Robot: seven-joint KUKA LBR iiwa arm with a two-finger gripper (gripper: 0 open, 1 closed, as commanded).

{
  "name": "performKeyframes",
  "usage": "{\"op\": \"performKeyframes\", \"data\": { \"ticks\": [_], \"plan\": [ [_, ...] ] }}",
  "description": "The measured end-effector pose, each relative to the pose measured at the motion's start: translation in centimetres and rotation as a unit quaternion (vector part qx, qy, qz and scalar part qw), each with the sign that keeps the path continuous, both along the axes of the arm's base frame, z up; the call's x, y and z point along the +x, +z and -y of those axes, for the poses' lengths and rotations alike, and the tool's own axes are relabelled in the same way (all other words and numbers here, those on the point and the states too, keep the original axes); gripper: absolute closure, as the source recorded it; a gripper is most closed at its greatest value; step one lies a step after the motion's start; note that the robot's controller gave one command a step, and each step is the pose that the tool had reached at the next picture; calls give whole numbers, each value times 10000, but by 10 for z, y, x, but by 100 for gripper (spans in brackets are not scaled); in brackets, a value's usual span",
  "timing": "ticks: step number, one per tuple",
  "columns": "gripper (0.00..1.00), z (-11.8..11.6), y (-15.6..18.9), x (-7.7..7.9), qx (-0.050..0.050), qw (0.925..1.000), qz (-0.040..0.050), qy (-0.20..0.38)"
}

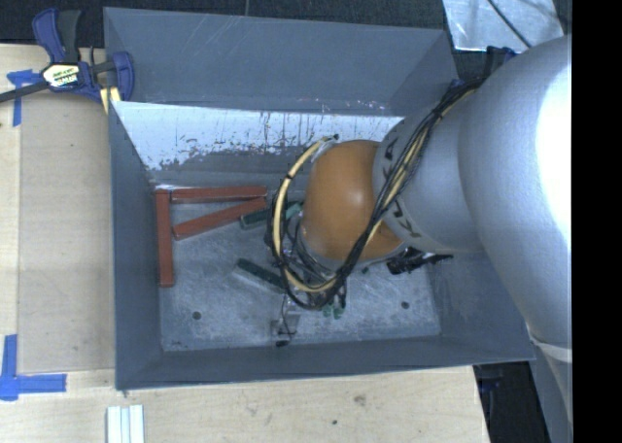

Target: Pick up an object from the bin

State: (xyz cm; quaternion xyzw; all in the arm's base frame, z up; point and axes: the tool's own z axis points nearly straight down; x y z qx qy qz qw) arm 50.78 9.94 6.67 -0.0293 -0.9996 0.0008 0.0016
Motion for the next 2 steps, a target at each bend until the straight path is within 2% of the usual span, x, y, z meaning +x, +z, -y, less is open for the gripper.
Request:
{"op": "performKeyframes", "data": {
  "ticks": [1,2],
  "plan": [
    [100,-1,4,2,10,10000,38,10],
    [100,10,158,28,10,9977,77,677]
  ]
}}
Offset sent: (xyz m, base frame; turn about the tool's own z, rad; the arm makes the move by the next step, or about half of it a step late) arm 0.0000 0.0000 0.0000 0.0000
